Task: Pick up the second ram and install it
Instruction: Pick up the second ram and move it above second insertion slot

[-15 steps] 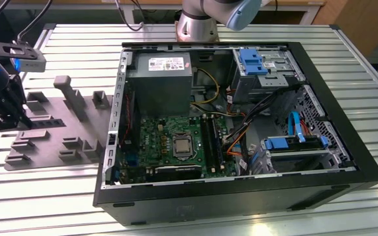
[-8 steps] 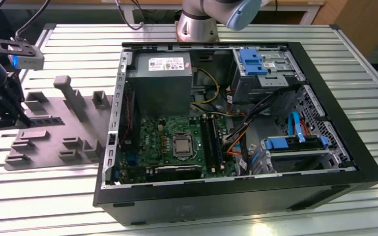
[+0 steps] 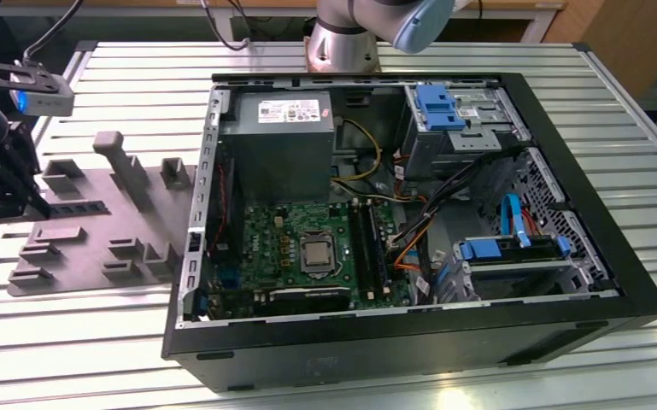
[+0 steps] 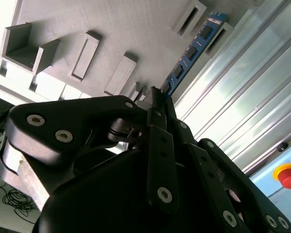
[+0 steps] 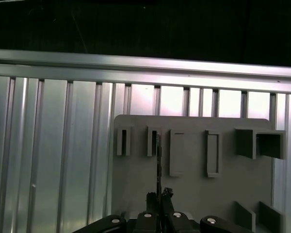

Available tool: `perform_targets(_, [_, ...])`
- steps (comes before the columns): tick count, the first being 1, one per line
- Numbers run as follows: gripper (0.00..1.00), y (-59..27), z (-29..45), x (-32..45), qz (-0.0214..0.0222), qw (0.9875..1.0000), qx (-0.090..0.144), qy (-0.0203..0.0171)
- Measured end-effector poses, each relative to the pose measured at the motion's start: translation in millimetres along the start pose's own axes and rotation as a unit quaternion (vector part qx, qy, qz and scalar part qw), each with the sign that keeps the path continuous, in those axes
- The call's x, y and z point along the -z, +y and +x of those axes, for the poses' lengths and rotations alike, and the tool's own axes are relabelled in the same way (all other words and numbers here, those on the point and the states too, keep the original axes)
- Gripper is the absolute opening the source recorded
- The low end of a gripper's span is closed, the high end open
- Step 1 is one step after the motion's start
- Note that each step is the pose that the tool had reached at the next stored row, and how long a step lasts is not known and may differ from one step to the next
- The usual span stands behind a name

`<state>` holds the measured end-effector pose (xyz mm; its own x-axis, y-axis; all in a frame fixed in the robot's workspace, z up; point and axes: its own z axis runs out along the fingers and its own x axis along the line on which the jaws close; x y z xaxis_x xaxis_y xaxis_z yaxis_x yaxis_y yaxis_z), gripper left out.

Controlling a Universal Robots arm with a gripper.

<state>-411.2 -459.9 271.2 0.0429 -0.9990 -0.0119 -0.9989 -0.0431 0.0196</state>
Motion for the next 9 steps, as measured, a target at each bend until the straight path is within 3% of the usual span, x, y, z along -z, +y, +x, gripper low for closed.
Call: perform_targets(9, [0.14,0.2,-0.1,7.4,0.0,1.0,0.0,0.0])
